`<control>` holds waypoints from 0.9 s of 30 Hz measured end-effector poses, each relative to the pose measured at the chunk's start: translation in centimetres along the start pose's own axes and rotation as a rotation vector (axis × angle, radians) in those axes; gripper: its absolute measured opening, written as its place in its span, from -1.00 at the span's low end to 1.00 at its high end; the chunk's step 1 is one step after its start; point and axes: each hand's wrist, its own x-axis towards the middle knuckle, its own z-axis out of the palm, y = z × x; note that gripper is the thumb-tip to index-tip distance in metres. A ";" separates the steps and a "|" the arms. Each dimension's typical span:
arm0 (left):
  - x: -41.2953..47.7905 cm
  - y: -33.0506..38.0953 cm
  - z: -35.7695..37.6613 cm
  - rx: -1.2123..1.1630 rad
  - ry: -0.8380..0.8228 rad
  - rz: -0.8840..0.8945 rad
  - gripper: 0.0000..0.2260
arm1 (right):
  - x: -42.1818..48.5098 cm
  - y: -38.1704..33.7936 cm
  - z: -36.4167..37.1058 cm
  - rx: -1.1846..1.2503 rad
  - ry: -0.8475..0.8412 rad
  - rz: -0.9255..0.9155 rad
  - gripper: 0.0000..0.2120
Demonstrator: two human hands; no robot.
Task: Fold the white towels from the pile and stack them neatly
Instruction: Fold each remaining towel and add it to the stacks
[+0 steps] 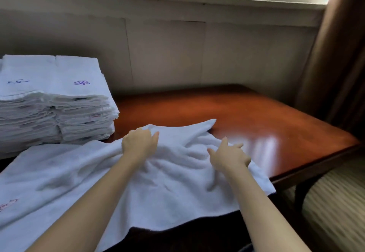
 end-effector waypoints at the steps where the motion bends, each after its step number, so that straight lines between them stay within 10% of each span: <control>1: 0.5 0.4 0.3 -0.026 0.000 0.041 -0.59 | 0.3 -0.3 -0.2 -0.019 0.058 -0.019 -0.38; 4: 1.3 1.6 1.7 -0.049 -0.214 0.112 -0.57 | 1.5 -2.3 0.6 0.023 0.272 -0.306 -0.47; 11: 5.6 1.1 2.6 -0.149 -0.633 0.066 -0.51 | 3.9 -3.0 4.6 0.166 -0.025 -0.442 -0.38; 19: 7.3 -0.6 2.6 0.167 -0.479 -0.146 -0.46 | 4.8 -0.4 3.9 0.143 0.032 -0.181 -0.33; 27: 1.5 -3.4 0.8 -0.197 -0.276 0.393 -0.67 | 5.2 -1.5 1.7 -0.021 -0.019 -0.004 -0.39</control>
